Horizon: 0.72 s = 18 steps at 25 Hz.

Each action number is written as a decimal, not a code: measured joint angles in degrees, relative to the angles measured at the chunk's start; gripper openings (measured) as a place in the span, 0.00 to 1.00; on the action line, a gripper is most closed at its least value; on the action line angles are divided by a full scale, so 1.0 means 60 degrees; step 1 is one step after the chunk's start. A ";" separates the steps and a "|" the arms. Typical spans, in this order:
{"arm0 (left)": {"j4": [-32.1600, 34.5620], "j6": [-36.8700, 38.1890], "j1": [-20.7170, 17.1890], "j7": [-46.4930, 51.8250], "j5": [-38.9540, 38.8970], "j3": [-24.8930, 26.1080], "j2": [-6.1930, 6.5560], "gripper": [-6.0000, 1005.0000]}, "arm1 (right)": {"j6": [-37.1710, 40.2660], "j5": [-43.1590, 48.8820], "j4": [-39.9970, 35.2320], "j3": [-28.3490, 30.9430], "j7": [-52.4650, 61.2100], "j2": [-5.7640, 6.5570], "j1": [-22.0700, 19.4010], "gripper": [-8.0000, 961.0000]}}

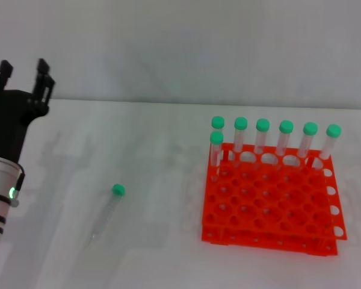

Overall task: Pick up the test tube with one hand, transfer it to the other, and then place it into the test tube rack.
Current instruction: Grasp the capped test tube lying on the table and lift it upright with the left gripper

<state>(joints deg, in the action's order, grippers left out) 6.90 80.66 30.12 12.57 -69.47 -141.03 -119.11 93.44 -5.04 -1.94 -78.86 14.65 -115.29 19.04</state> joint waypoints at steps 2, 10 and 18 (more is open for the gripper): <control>-0.0038 -0.0058 -0.0043 0.0008 0.0233 -0.0004 0.0010 0.65 | -0.0078 0.0003 0.0038 0.0002 0.0046 -0.0005 0.0031 0.67; -0.0082 -0.0083 -0.0240 0.0415 0.0369 0.0005 0.0033 0.89 | -0.0197 -0.0045 -0.0271 0.0074 0.0020 0.0015 0.0065 0.67; -0.0319 0.1380 -0.0558 0.1018 0.0937 -0.0122 0.0095 0.89 | -0.0619 -0.0082 -0.0279 0.0099 -0.0002 0.0025 0.0058 0.67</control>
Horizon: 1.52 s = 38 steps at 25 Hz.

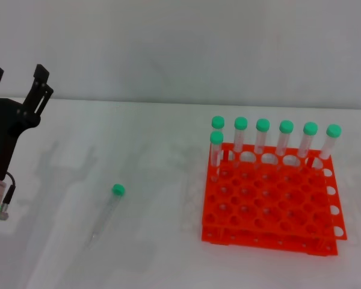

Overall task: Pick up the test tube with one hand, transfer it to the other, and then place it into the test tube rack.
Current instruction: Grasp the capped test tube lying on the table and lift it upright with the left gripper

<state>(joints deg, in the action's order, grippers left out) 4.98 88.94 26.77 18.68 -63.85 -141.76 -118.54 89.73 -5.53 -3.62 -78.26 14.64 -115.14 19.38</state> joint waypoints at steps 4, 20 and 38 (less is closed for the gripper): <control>-0.0466 -0.0425 0.0114 0.1797 0.0420 -0.0003 0.0206 0.89 | -0.0163 -0.0002 0.0019 0.0008 -0.0012 0.0001 0.0000 0.67; -0.7227 -0.0606 0.1932 1.3509 0.2911 -0.3484 0.0430 0.89 | -0.0501 -0.0164 -0.0288 0.1104 -0.0714 0.0068 0.0045 0.67; -0.8566 0.1174 0.6093 2.0222 1.2589 -0.3561 0.1568 0.89 | -0.0636 -0.0153 -0.0523 0.1770 -0.1341 0.0455 -0.0064 0.67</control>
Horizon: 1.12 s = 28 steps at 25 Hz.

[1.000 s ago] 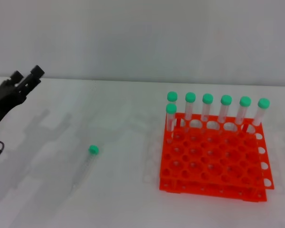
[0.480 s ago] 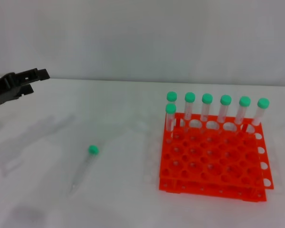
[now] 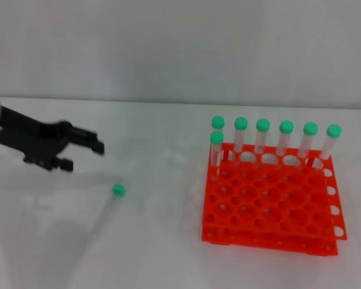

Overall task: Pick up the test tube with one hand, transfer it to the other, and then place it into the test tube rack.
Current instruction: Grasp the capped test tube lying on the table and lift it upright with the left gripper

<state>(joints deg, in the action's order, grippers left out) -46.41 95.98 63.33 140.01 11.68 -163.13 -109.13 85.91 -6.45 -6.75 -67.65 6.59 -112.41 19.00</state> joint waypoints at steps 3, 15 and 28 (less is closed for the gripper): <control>0.0932 -0.0324 0.0430 0.0423 0.1486 0.0000 0.0101 0.89 | 0.0001 0.0002 -0.0002 0.0003 -0.0023 -0.0025 0.0016 0.67; 0.2609 -0.0889 0.0913 0.0903 0.3532 0.0001 -0.0070 0.88 | 0.0075 0.0006 -0.0003 0.0011 -0.0030 -0.0228 0.0036 0.67; 0.2701 -0.1592 0.1042 0.0907 0.5210 0.0001 -0.0462 0.83 | 0.0111 0.0064 -0.0032 0.0007 -0.0030 -0.0357 0.0060 0.67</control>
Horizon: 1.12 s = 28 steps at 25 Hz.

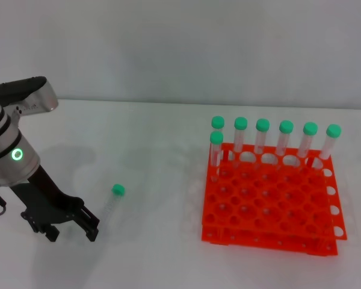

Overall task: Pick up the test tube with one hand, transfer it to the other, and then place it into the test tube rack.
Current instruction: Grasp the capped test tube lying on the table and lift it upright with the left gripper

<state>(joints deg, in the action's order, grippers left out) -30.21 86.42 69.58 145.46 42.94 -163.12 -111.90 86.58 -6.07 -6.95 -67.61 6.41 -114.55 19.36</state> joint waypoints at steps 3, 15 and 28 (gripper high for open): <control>0.0001 -0.0348 0.0047 -0.0011 0.0123 0.0000 -0.0019 0.82 | 0.0007 0.0011 0.0000 -0.0002 0.0000 -0.0029 -0.0047 0.67; 0.0480 -0.1236 0.0114 -0.0050 0.0141 0.0000 -0.0046 0.77 | 0.0014 0.0016 0.0032 -0.0079 0.0000 -0.0054 -0.0064 0.67; 0.0658 -0.1594 0.0284 0.0004 0.0121 0.0000 -0.0209 0.71 | -0.0059 0.0014 0.0057 -0.0079 0.0000 -0.0054 -0.0078 0.66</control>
<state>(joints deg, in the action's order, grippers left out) -26.26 76.86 71.29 145.48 43.67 -163.12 -113.15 86.22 -5.98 -6.61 -68.08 6.41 -114.87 18.90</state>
